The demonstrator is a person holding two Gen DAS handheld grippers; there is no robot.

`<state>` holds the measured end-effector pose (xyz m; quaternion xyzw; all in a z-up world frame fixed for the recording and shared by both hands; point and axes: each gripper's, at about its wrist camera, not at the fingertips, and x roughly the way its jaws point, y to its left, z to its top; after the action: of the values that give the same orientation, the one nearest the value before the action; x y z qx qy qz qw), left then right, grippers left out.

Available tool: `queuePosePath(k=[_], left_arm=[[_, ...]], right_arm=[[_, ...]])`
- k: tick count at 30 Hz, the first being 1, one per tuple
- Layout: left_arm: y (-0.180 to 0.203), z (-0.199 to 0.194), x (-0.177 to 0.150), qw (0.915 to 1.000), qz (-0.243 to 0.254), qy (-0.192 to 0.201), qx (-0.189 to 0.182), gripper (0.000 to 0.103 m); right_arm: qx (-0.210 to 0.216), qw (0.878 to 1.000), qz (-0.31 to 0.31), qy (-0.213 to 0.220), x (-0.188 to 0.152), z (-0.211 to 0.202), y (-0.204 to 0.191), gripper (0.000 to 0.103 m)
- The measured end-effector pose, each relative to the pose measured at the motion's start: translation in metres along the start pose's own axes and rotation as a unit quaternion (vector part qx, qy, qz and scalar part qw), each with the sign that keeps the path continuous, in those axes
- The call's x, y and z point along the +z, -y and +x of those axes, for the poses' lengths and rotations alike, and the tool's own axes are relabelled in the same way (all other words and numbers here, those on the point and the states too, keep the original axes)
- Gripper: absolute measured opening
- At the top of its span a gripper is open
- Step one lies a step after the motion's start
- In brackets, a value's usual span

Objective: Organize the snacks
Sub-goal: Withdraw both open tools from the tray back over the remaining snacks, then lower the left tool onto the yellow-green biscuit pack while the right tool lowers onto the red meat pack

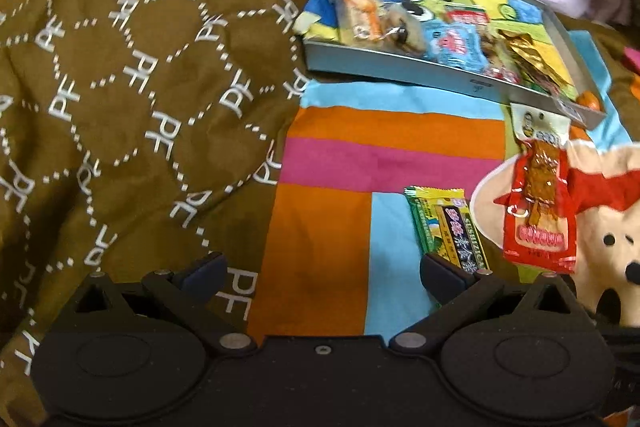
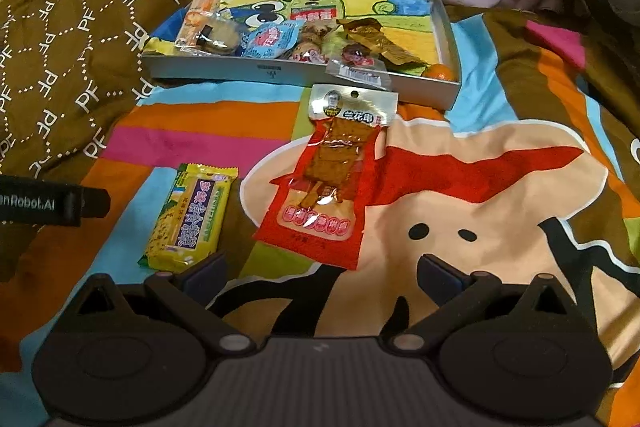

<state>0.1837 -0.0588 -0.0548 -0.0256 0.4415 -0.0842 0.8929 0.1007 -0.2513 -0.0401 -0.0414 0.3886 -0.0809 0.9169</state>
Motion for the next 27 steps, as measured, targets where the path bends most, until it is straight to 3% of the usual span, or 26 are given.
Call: queuePosePath(k=[8,17,27], left_arm=[[-0.012,0.007,0.003,0.9990,-0.043,-0.009,-0.009,0.102],[-0.009,0.015,0.005,0.9991,-0.038,-0.017,-0.010,0.102],[0.001,0.029,0.006,0.9993,-0.014,-0.023,-0.025,0.102]], right_arm=[[0.010,1.000,0.011,-0.006,0.002,0.003,0.000,0.103],[0.052,0.998,0.017,-0.021,0.022,0.014,0.011,0.103],[0.066,0.997,-0.028,0.006,0.057,0.035,0.030,0.103]])
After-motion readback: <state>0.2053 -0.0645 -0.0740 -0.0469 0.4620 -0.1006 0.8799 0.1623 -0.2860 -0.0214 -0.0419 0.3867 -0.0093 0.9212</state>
